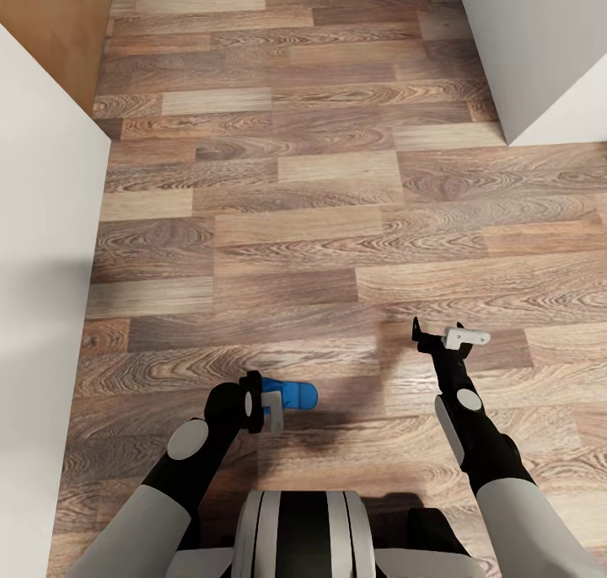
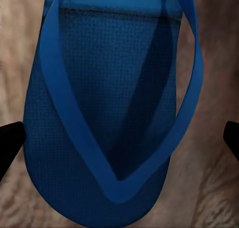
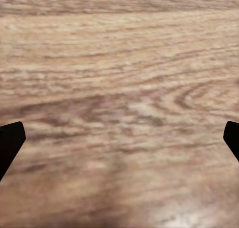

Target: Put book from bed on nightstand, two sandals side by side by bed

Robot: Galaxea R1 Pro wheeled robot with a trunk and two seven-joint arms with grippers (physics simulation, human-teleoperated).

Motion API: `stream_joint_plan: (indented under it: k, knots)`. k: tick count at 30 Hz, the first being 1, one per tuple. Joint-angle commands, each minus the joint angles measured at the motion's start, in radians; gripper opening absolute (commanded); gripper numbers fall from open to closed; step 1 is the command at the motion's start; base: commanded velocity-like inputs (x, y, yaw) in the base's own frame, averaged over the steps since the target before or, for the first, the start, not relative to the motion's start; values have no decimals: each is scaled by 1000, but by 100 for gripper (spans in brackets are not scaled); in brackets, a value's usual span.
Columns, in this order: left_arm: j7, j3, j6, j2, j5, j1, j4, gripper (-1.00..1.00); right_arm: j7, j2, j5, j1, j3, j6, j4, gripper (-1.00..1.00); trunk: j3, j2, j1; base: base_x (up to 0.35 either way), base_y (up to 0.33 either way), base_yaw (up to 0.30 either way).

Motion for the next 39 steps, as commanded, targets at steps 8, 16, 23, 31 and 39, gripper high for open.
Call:
stream_joint_plan:
  k: [8, 16, 23, 31, 39]
  knots:
    - [-5, -2, 7, 0, -3, 0, -1, 100, -4, 0, 1, 0, 1, -3, 0, 100, -4, 0, 0, 0, 0, 0]
    - [-5, -1, 7, 0, -3, 0, 0, 100, -4, 0, 1, 0, 1, -3, 0, 100, -9, -1, 2, 0, 0, 0]
    - [-5, -2, 8, 0, -3, 0, 0, 100, -4, 0, 0, 0, 1, -3, 0, 100, -9, -1, 2, 0, 0, 0]
    - [-5, -2, 10, 0, -3, 0, 0, 100, -4, 0, 0, 0, 1, -3, 1, 100, -9, -2, 3, 0, 0, 0]
    - [-5, -1, 10, 0, -3, 0, 0, 100, -4, 0, 0, 0, 1, -3, 0, 100, -9, -2, 3, 0, 0, 0]
